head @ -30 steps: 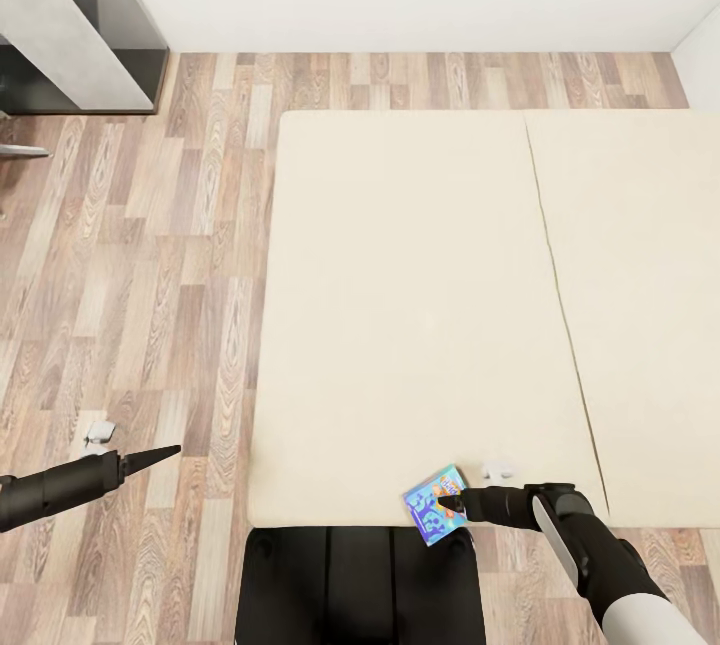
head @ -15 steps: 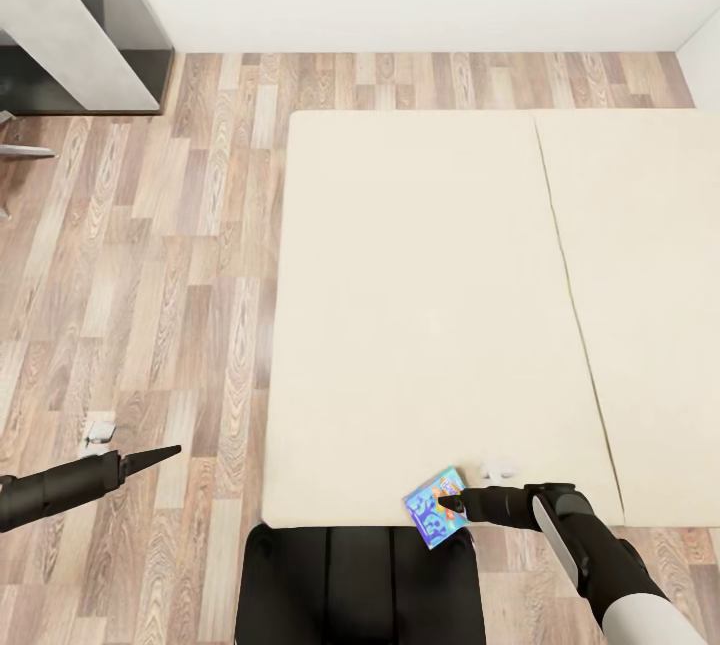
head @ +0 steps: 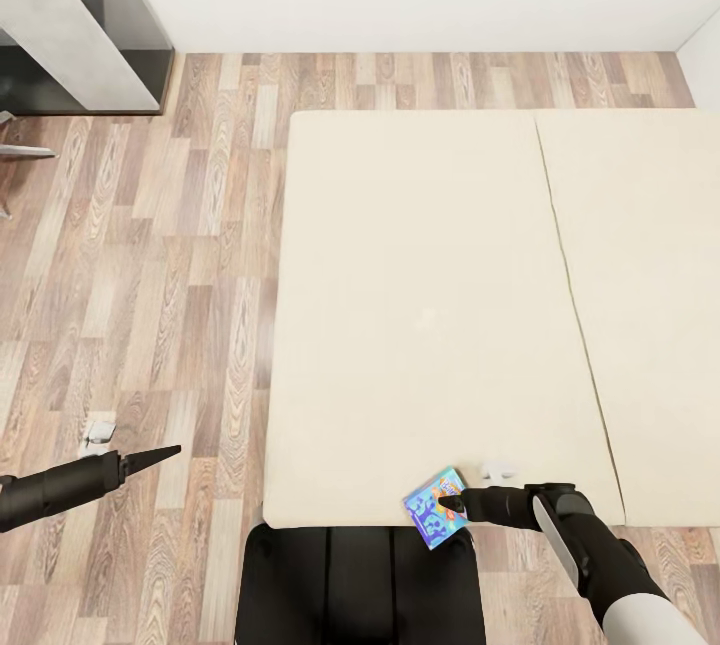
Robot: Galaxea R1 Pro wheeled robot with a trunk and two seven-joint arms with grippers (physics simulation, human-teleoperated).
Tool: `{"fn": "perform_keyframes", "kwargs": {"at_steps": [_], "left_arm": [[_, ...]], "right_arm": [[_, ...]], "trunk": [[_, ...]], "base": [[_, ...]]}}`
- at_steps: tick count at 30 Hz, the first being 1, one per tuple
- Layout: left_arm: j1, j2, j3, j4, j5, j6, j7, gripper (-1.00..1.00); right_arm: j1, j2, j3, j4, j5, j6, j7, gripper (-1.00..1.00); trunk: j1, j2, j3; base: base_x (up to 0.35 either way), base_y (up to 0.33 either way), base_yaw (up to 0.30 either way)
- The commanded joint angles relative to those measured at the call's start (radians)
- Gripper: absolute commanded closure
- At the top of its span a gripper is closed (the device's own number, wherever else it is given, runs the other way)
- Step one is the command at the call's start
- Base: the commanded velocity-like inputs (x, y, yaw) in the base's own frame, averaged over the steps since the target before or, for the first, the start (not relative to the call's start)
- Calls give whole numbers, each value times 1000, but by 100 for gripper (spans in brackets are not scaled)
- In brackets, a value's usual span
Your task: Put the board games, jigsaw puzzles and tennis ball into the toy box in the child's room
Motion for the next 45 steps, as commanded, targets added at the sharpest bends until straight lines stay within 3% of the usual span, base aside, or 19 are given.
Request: {"fn": "perform_keyframes", "kwargs": {"at_steps": [1, 45], "left_arm": [[0, 0, 0, 0, 1, 10, -3, -100], [0, 1, 2, 0, 1, 10, -6, -100]], "right_arm": [[0, -1, 1, -1, -8, 8, -2, -100], [0, 0, 0, -1, -8, 11, -2, -100]], "trunk": [[1, -2, -1], [1, -2, -1]], "base": [[0, 0, 0], [0, 47, 0]]}}
